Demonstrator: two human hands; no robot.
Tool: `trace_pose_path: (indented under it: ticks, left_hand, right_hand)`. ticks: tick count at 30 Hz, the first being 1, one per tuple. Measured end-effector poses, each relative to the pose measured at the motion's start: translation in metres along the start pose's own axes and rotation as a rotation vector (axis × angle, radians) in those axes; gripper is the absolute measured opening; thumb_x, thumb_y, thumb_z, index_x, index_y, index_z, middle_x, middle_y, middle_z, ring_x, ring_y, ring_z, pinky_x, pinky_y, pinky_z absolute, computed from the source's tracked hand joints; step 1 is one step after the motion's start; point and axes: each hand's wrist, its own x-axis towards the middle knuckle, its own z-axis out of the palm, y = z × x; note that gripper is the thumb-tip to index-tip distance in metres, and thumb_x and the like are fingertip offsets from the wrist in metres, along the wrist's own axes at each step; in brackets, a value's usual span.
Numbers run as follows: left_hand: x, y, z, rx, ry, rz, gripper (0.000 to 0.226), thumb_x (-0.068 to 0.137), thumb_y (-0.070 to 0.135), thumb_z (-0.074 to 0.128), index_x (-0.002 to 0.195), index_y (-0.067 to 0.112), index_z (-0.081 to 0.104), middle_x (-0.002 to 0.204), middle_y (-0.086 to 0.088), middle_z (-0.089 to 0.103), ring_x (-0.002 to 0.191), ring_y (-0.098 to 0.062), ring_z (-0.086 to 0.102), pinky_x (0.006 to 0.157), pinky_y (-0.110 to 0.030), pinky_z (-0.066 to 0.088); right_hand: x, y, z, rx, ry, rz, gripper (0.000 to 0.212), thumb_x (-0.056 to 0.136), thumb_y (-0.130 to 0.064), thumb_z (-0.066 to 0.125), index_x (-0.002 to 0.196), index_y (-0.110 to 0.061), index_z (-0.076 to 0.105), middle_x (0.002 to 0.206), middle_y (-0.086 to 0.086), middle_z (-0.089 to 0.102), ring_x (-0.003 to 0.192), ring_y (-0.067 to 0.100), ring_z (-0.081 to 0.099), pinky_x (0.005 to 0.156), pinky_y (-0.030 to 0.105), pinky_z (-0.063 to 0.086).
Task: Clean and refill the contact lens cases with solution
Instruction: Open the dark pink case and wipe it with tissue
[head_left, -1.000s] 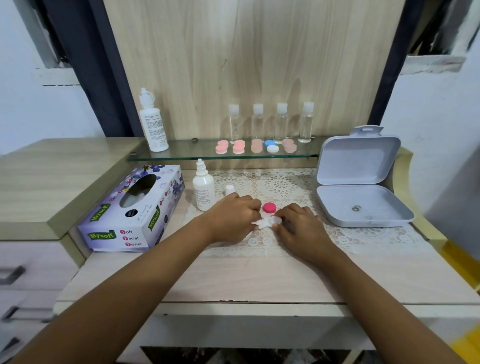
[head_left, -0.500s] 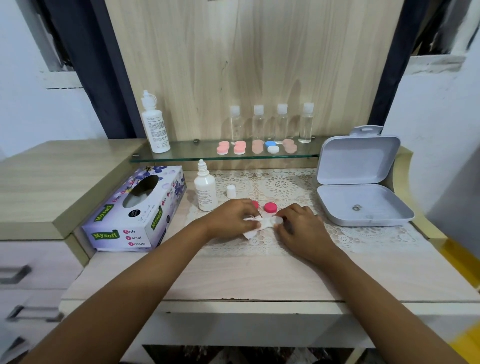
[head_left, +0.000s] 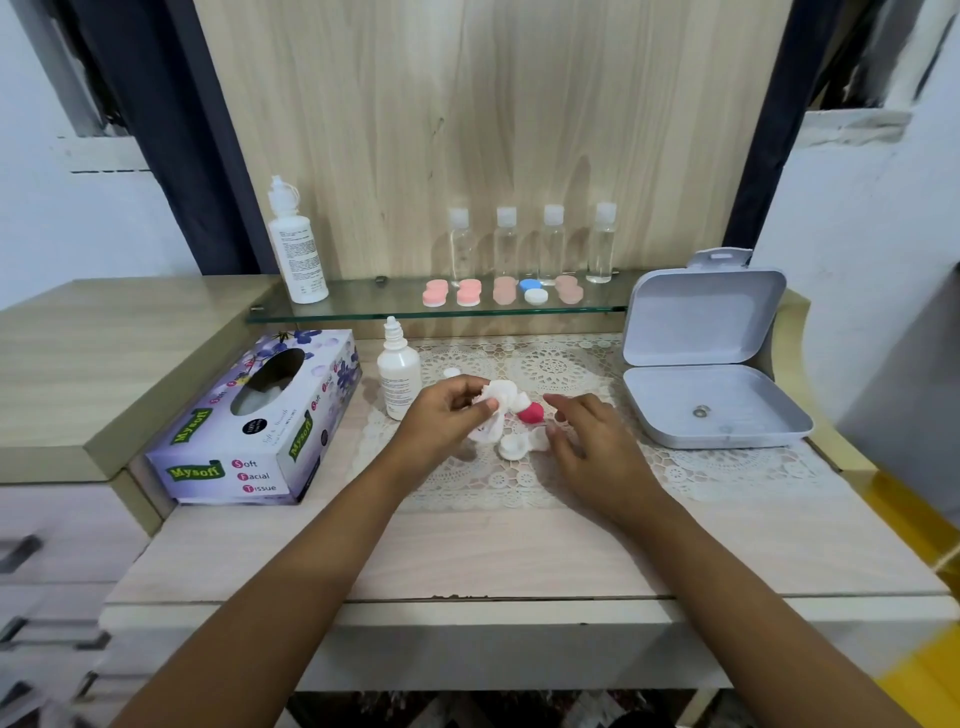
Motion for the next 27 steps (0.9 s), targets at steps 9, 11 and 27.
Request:
trace_pose_path:
  ticks: [9, 11, 27]
  left_hand:
    - [-0.005, 0.006, 0.026, -0.067, -0.025, 0.001, 0.005, 0.083, 0.007, 0.067, 0.086, 0.011, 0.064, 0.081, -0.01, 0.066, 0.069, -0.02, 0.062, 0.058, -0.031, 0.052]
    - [-0.007, 0.005, 0.028, -0.061, -0.04, -0.007, 0.005, 0.084, 0.006, 0.066, 0.088, 0.009, 0.068, 0.079, -0.008, 0.066, 0.066, -0.022, 0.062, 0.056, -0.031, 0.053]
    - [-0.012, -0.013, 0.022, 0.475, -0.009, 0.102, 0.033, 0.088, 0.032, 0.062, 0.117, 0.017, 0.062, 0.115, 0.0, 0.062, 0.106, -0.009, 0.055, 0.096, -0.029, 0.042]
  right_hand:
    - [0.0, -0.006, -0.008, 0.385, 0.074, -0.045, 0.027, 0.087, -0.039, 0.055, 0.099, -0.018, 0.069, 0.092, -0.013, 0.064, 0.087, 0.004, 0.058, 0.07, 0.012, 0.039]
    - [-0.001, -0.008, -0.01, 0.506, 0.044, 0.04, 0.013, 0.088, -0.028, 0.061, 0.093, -0.017, 0.068, 0.089, -0.006, 0.068, 0.085, 0.008, 0.062, 0.067, 0.02, 0.046]
    - [0.002, -0.005, -0.019, 0.531, 0.15, 0.178, 0.012, 0.086, -0.011, 0.062, 0.079, -0.016, 0.054, 0.071, -0.004, 0.054, 0.066, 0.009, 0.049, 0.061, 0.025, 0.04]
